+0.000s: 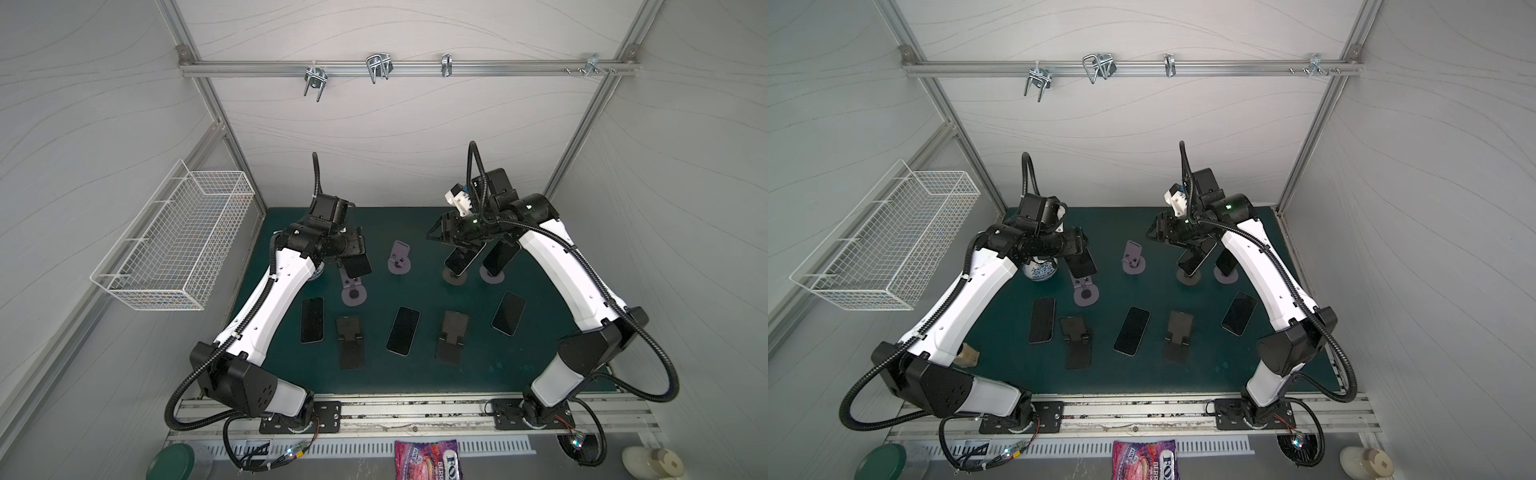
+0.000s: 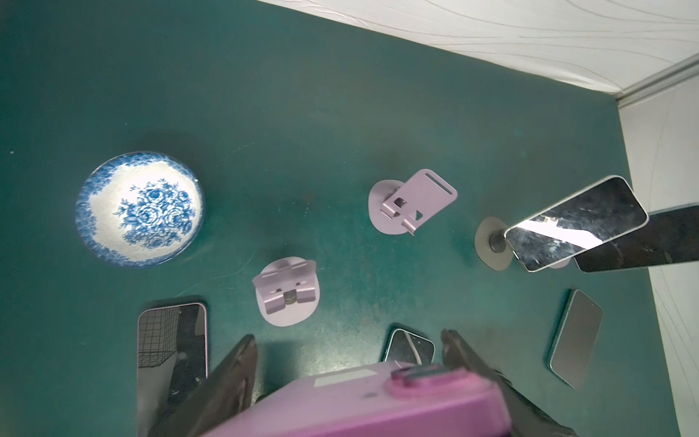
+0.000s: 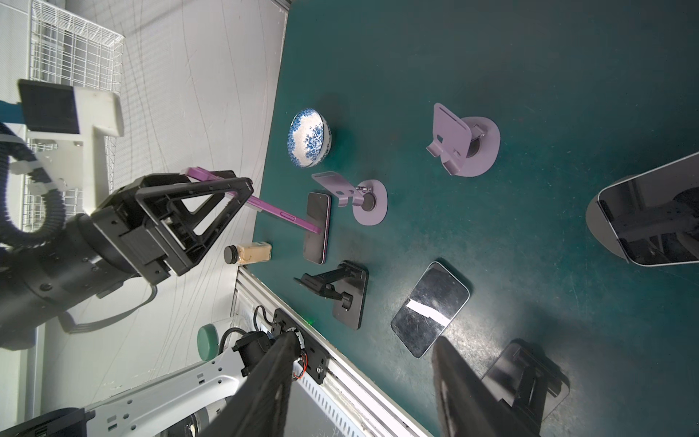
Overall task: Remove the phone from the phone stand
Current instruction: Place the phone at the center of the table.
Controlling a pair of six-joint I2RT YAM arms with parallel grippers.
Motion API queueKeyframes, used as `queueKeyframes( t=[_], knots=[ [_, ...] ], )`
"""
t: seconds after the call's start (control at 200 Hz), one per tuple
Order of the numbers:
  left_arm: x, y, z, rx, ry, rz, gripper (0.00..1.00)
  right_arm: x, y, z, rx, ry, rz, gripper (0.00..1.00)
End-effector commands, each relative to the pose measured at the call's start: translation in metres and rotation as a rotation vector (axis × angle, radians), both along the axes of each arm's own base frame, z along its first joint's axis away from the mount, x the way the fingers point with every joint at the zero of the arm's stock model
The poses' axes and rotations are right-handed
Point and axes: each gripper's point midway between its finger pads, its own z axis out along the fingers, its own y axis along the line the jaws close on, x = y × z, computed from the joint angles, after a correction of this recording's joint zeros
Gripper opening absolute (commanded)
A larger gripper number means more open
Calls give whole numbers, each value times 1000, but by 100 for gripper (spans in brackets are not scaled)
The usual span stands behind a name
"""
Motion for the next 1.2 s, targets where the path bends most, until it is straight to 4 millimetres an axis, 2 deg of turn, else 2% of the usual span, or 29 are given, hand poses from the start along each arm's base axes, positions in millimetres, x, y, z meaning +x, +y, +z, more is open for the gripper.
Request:
queueKeyframes(
  t=[0.0,0.175,0.325,0.61,0.805,1.195],
  knots=[
    [6,-16,14,-22,-31,-49,71,-10,-10,4,-14,1,-2,60],
    [6,-35,11,-32,-15,-92,71,-10,-20,5,-13,1,-26,60],
    [4,-48,9,-35,5,-130,71,-10,-28,-3,-14,24,-50,60],
    [0,-56,0,-33,42,-155,71,-14,-33,-11,-21,47,-61,60],
    [10,-66,-5,-22,72,-190,71,-12,-31,-15,-16,63,-55,60],
    [39,-81,-44,-3,168,-186,71,-13,-32,-21,-18,103,-50,60]
  ],
)
